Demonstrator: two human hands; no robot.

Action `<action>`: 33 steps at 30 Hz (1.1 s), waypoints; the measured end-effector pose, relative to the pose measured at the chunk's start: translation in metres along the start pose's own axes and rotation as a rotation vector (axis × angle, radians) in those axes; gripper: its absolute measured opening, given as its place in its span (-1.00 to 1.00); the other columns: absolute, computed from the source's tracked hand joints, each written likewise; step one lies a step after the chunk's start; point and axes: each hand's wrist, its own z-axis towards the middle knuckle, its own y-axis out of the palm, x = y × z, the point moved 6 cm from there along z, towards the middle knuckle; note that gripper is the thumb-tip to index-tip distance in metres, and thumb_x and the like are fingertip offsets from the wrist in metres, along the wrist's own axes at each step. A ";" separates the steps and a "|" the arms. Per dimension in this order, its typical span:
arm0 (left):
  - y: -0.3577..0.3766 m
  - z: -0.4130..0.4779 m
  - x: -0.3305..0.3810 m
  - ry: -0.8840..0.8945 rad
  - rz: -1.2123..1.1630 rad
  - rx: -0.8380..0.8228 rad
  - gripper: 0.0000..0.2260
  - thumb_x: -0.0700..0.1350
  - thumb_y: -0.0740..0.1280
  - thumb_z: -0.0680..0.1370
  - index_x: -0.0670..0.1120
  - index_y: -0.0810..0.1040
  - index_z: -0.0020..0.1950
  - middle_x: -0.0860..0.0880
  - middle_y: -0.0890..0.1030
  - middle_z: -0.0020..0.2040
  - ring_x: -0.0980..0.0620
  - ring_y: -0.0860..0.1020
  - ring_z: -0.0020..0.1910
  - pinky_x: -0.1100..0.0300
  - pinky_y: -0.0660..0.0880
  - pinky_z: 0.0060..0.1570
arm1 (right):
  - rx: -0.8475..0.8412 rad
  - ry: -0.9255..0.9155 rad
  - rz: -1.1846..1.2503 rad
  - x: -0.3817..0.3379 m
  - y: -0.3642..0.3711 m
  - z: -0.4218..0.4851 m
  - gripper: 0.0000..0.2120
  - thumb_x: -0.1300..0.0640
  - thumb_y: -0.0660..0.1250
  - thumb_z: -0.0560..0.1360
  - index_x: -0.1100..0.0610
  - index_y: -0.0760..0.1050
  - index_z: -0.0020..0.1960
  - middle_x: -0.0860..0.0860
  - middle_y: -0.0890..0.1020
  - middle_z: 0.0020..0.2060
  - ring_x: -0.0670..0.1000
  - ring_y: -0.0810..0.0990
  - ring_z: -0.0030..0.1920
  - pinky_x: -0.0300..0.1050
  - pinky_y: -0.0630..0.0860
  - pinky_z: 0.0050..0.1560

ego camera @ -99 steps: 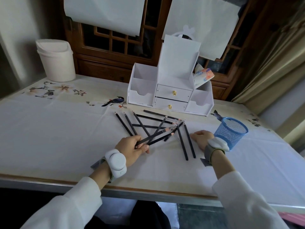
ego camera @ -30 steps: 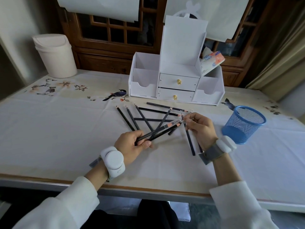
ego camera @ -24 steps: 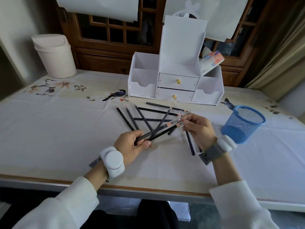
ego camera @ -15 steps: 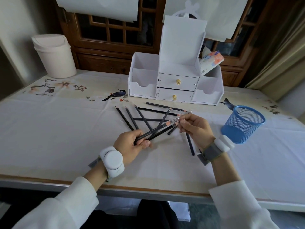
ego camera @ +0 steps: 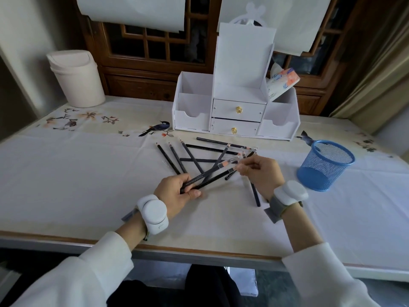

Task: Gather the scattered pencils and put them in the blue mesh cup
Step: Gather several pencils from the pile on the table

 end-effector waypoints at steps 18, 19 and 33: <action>-0.008 -0.005 0.012 0.007 -0.030 0.135 -0.83 -0.05 0.33 0.46 0.12 0.33 -0.20 0.03 0.54 -0.36 0.20 0.38 -0.50 0.38 0.34 -0.39 | 0.012 0.396 -0.788 0.002 -0.002 0.002 -0.78 0.03 0.34 0.42 0.18 0.55 -0.07 0.11 0.55 -0.16 0.13 0.52 -0.19 -0.17 0.42 -0.22; -0.007 -0.004 0.012 0.021 -0.011 0.125 -0.82 -0.06 0.33 0.50 0.12 0.36 -0.22 0.06 0.52 -0.38 0.22 0.37 -0.51 0.44 0.31 -0.43 | 0.017 0.391 -0.768 0.002 -0.002 0.001 -0.82 0.05 0.33 0.41 0.18 0.53 -0.13 0.10 0.54 -0.21 0.12 0.50 -0.25 -0.20 0.39 -0.29; 0.000 -0.005 0.032 -0.021 -0.214 0.028 -0.85 -0.15 0.13 0.62 0.00 0.38 -0.14 0.09 0.70 -0.24 0.10 0.61 -0.40 0.34 0.52 -0.29 | -0.116 0.115 -0.046 -0.036 0.019 -0.017 -0.93 0.31 0.36 0.38 0.20 0.49 -0.18 0.07 0.64 -0.49 0.03 0.58 -0.51 -0.12 0.58 -0.43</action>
